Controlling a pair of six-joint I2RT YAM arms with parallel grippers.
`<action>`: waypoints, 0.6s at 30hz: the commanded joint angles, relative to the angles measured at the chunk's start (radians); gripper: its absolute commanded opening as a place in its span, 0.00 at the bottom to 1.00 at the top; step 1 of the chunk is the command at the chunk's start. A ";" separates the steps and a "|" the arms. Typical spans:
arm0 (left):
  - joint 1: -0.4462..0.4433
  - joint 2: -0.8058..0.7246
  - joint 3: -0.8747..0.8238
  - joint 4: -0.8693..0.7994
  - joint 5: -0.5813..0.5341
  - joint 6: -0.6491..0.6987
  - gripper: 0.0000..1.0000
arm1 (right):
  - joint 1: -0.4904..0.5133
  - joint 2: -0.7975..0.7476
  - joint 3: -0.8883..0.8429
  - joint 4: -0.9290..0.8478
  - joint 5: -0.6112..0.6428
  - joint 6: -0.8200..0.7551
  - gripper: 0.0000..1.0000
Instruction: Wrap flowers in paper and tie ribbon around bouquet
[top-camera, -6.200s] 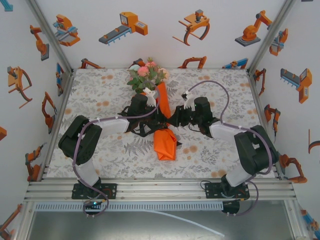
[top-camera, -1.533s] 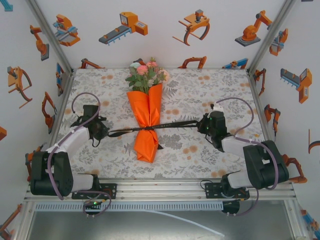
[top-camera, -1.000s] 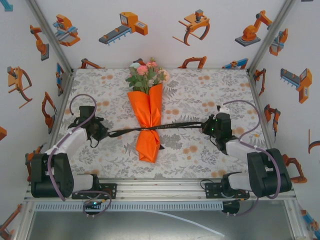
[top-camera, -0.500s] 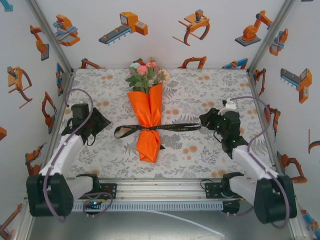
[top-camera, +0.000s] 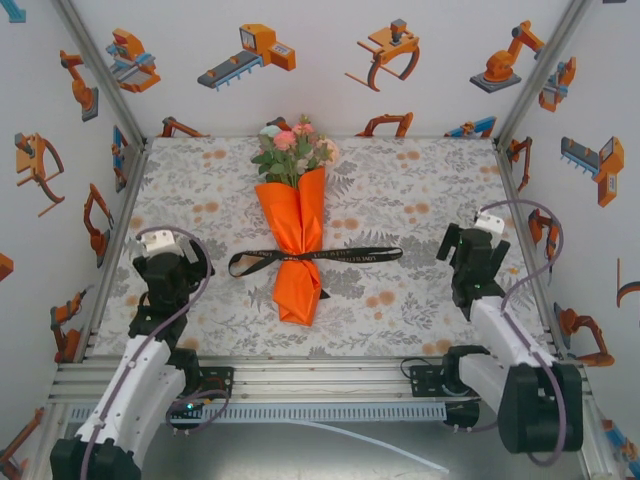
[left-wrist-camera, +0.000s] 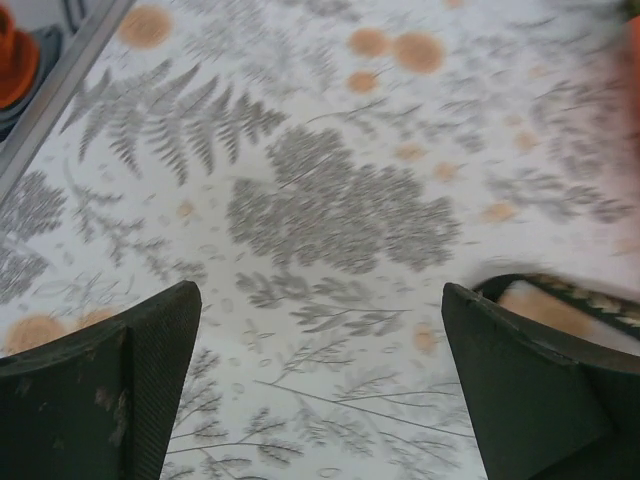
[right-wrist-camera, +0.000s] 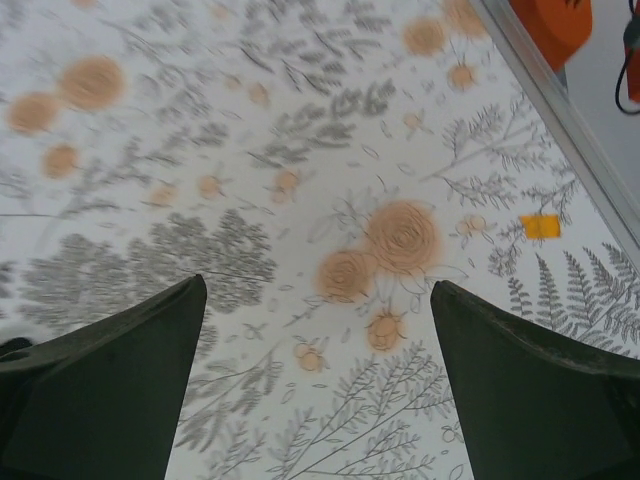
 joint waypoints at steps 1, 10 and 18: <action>0.041 0.015 -0.086 0.241 -0.067 0.051 0.97 | -0.030 0.112 -0.028 0.246 -0.063 -0.057 0.87; 0.209 0.644 -0.087 0.928 0.263 0.057 0.97 | -0.055 0.533 -0.038 0.773 -0.237 -0.120 0.99; 0.196 0.915 0.052 0.942 0.323 0.085 0.97 | -0.055 0.522 -0.019 0.721 -0.209 -0.108 0.99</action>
